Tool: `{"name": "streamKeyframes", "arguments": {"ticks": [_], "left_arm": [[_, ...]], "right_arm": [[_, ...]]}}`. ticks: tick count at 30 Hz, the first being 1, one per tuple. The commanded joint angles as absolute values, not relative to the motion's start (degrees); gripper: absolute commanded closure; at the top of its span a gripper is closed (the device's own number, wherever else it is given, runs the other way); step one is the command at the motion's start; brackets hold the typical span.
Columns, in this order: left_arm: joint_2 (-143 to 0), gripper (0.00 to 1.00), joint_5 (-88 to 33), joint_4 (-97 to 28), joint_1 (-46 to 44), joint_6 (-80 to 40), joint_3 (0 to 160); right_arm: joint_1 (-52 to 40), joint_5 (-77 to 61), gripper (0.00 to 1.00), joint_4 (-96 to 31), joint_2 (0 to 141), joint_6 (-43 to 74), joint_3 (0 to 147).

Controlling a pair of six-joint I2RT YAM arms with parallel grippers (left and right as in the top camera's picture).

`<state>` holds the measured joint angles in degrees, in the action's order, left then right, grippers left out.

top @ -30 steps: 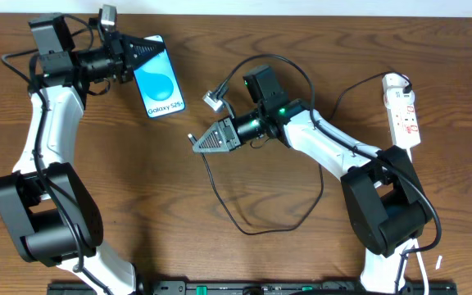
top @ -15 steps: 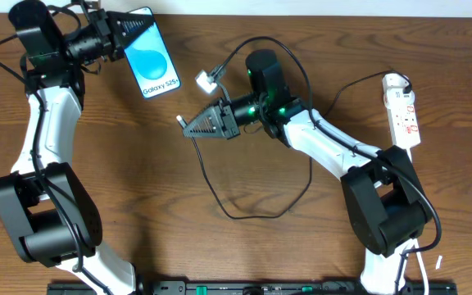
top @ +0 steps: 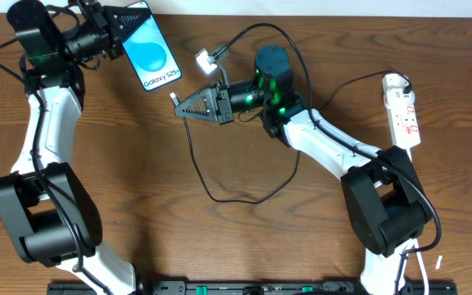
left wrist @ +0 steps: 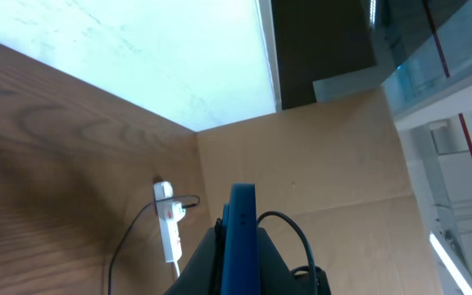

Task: Plug charger to phone and switch on socket
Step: 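Carry the cable plug with the right gripper toward the phone's bottom port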

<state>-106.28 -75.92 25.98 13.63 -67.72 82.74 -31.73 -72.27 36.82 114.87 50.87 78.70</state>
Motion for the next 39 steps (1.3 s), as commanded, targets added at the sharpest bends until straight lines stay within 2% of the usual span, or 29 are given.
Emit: {"name": "streamKeyframes", "arguments": {"ticks": [1, 39], "left_arm": [[-104.7, 0.93, -76.1, 28.2, 13.8, -68.7, 83.5], [-104.7, 0.93, -78.0, 30.5, 11.7, -67.5, 83.5]], "right_arm": [[-32.0, -70.3, 0.99, 38.4, 115.1, 55.4, 79.2], [-32.0, -68.5, 0.99, 38.6, 115.1, 55.9, 79.2]]}}
